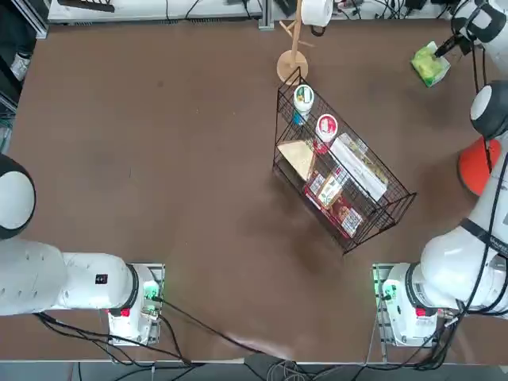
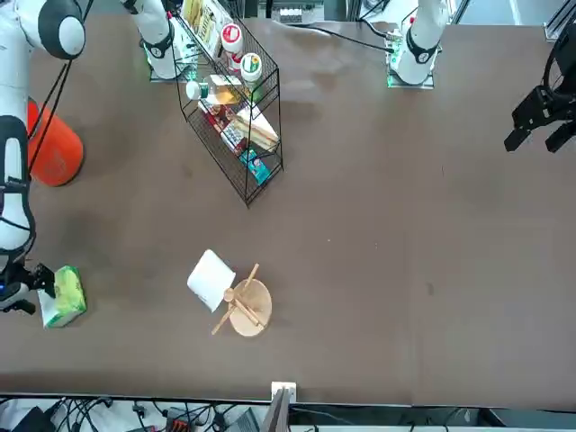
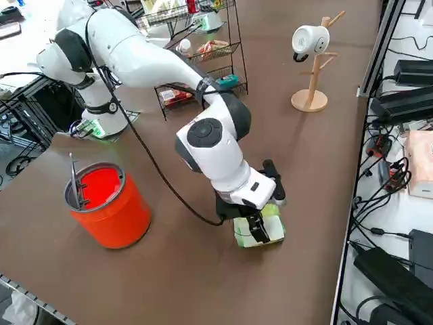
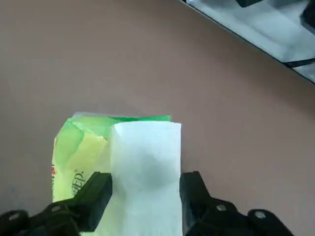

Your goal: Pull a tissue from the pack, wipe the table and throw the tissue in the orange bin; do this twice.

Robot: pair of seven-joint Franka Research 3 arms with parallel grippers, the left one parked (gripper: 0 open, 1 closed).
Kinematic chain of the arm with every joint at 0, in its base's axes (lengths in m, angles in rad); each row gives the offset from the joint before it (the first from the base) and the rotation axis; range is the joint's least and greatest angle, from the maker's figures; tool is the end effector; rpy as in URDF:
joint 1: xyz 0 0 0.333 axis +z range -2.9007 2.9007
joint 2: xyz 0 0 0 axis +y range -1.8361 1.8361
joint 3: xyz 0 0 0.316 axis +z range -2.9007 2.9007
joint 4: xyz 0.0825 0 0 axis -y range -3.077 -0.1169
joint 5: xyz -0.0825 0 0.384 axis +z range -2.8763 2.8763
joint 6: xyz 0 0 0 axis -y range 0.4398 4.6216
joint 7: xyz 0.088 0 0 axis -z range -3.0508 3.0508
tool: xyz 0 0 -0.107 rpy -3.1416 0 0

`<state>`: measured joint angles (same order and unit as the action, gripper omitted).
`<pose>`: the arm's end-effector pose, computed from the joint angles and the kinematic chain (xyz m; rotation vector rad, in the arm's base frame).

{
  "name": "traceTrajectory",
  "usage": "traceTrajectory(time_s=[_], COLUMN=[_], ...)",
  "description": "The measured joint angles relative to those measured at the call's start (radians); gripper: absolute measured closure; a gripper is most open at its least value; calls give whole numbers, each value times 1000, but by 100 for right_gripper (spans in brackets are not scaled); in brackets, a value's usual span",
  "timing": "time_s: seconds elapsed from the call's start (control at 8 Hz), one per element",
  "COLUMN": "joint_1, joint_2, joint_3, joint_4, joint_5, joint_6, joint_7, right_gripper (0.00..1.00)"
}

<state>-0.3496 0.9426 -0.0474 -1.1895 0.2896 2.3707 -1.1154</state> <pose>0.7289 -0.2895 0.2350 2.9607 0.8492 0.4714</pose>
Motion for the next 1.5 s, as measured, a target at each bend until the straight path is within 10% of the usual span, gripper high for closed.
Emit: traceTrajectory(time_s=[0.38,1.0,1.5], joint_1=[0,0,0], joint_2=[6,6,1], joint_3=[1,4,6], joint_4=[0,0,8], joint_5=[0,0,0], joint_6=[0,-17,-52], joint_7=[-1,-3,-10], right_gripper=[18,60,73])
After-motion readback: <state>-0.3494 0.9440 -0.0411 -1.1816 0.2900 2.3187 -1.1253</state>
